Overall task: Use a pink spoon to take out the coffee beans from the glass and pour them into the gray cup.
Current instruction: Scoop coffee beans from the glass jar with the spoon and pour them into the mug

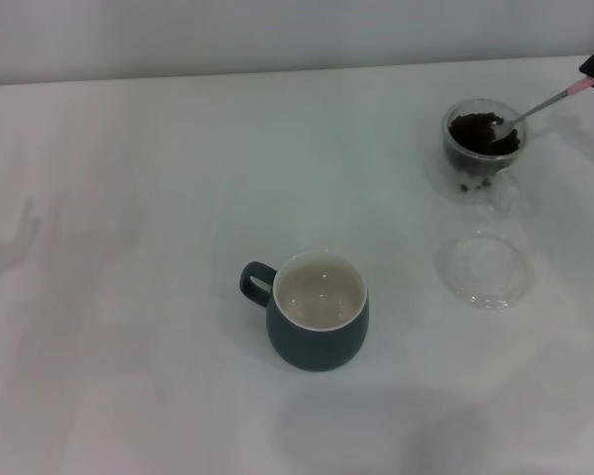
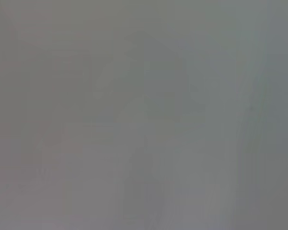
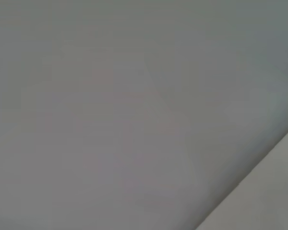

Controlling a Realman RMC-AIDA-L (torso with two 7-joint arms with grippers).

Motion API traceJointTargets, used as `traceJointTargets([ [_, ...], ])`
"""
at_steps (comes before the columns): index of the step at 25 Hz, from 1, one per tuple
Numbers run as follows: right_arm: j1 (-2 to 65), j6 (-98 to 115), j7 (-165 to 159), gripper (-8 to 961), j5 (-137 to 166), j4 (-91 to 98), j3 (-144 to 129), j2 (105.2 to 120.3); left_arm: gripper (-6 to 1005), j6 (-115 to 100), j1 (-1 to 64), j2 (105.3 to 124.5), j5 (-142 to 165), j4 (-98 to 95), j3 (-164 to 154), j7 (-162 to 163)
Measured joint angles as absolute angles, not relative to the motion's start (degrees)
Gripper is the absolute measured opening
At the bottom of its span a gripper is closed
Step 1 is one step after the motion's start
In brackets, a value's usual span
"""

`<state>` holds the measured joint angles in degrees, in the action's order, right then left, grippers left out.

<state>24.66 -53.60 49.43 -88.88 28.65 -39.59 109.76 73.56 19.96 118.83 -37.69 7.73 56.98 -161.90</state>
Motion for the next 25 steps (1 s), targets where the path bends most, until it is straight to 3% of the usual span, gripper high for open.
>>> traceJointTargets([
  [8, 24.65, -55.55, 46.96, 159, -89.42, 26.7, -39.41, 107.92, 863, 73.56, 20.63, 118.83, -37.71, 7.59, 57.66, -161.89],
  [25, 25.2, -66.59, 46.05, 160, -90.09, 27.21, -38.67, 107.93, 863, 73.4, 21.15, 118.83, -37.7, 7.03, 57.65, -161.89],
])
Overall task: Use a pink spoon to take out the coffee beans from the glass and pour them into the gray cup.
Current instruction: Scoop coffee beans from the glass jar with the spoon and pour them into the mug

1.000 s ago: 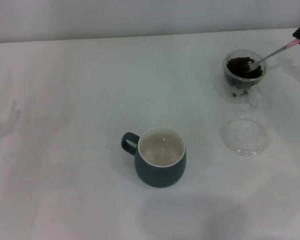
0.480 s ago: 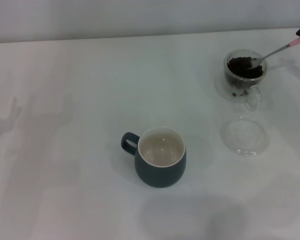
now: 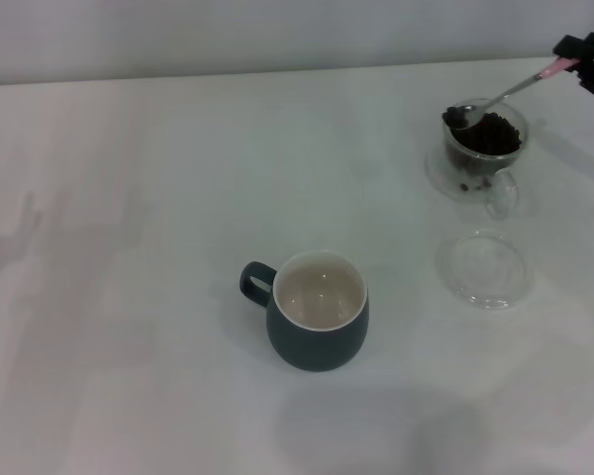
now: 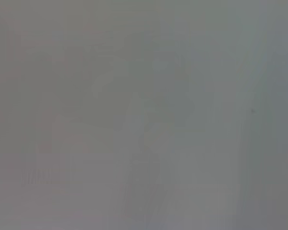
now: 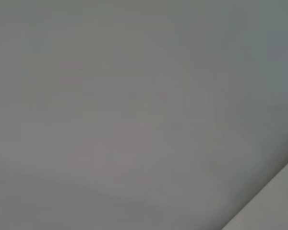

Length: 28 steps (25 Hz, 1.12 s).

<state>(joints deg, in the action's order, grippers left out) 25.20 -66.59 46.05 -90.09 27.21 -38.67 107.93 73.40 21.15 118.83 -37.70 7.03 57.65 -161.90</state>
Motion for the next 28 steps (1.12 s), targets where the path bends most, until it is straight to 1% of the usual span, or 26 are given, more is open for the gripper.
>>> traceJointTargets([
  [5, 26.17, -70.22, 45.49, 160, -89.11, 27.29, -39.48, 108.33, 863, 73.43, 21.13, 118.83, -37.7, 6.98, 57.65, -161.89],
  [15, 27.92, -74.67, 44.81, 161, -88.65, 28.63, -45.53, 109.9, 863, 72.97, 21.09, 118.92, -37.66, 6.75, 57.65, -161.89],
  [16, 28.05, -75.15, 44.68, 161, -88.64, 29.27, -46.72, 110.3, 863, 72.94, 21.1, 118.92, -37.67, 6.54, 57.66, -161.89],
  [17, 28.05, -75.15, 44.68, 161, -88.64, 29.27, -46.72, 110.3, 863, 72.93, 21.12, 118.92, -37.68, 6.32, 57.66, -161.89],
  [20, 28.08, -75.88, 44.37, 161, -88.62, 30.11, -48.37, 110.93, 863, 72.93, 21.18, 118.93, -37.69, 5.85, 57.66, -161.89],
  [21, 27.99, -76.32, 44.18, 162, -88.61, 30.92, -49.66, 111.43, 863, 72.93, 21.2, 118.96, -37.7, 5.7, 57.66, -161.89],
  [22, 27.99, -76.32, 44.18, 162, -88.61, 30.92, -49.66, 111.43, 863, 72.93, 21.22, 118.99, -37.71, 5.6, 57.66, -161.89],
  [28, 27.34, -79.0, 44.61, 162, -88.41, 33.2, -52.69, 113.45, 863, 72.93, 21.27, 119.01, -37.71, 5.58, 57.66, -161.89],
])
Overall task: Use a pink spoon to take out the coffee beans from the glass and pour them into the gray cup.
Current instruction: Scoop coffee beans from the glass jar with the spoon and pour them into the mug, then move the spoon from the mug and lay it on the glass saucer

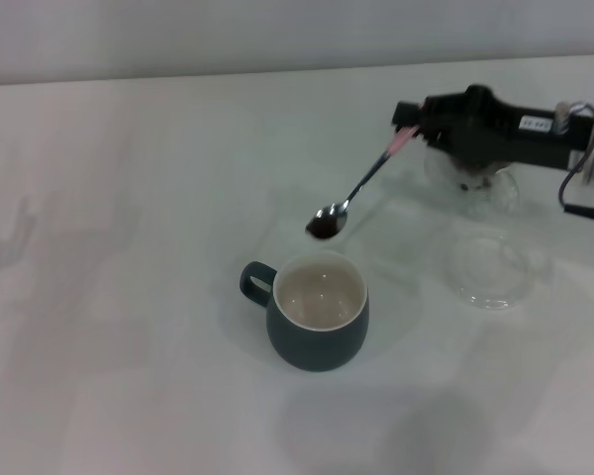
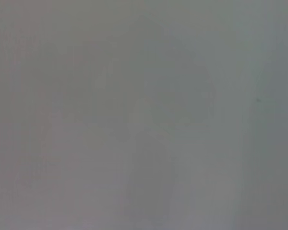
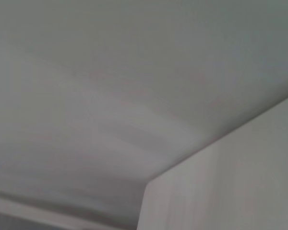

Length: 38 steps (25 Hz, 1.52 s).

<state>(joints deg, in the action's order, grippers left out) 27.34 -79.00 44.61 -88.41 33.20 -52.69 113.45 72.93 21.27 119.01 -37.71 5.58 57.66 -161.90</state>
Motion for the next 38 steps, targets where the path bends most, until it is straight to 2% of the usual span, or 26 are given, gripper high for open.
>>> traceJointTargets([
  [6, 26.55, -79.59, 47.89, 162, -86.38, 35.03, -54.19, 114.79, 863, 72.94, 21.5, 119.01, -37.62, 5.6, 57.66, -161.89],
  [38, 24.92, -82.94, 79.31, 165, -82.4, 41.83, -59.96, 114.94, 863, 70.31, 22.45, 119.09, -37.3, 5.8, 57.54, -161.89],
])
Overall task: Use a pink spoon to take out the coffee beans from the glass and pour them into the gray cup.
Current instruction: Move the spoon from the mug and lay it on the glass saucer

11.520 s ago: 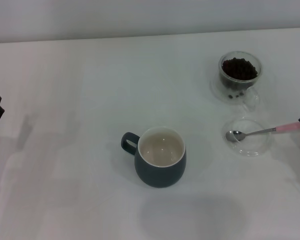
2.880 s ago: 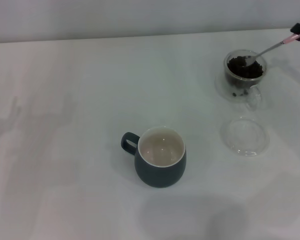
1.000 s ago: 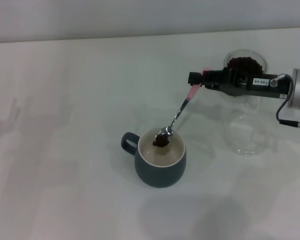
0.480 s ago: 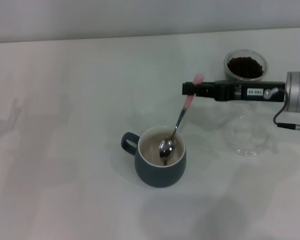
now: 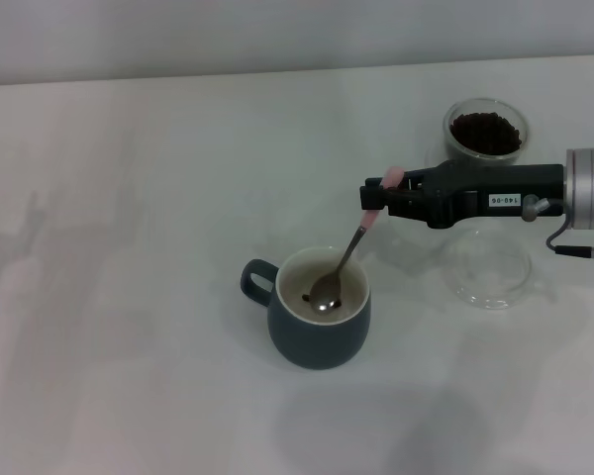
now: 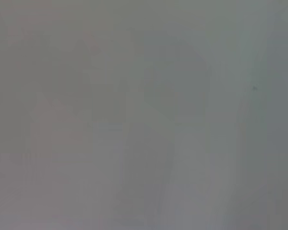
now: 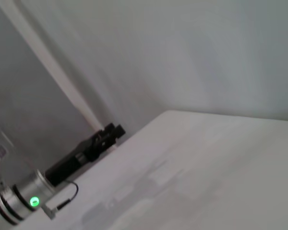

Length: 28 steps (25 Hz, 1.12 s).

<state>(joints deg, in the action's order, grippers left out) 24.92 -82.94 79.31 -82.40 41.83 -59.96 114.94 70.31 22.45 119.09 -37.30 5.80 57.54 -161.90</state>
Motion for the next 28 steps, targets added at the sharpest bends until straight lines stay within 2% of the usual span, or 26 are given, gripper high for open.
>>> traceJointTargets([
  [16, 24.28, -88.28, 78.83, 166, -83.2, 42.04, -49.93, 115.0, 863, 70.18, 22.78, 119.26, -37.71, 6.3, 57.66, -161.89],
  [28, 21.04, -88.66, 79.24, 167, -87.22, 39.3, -43.82, 114.77, 863, 70.34, 22.32, 119.27, -37.41, 7.54, 57.65, -161.89],
])
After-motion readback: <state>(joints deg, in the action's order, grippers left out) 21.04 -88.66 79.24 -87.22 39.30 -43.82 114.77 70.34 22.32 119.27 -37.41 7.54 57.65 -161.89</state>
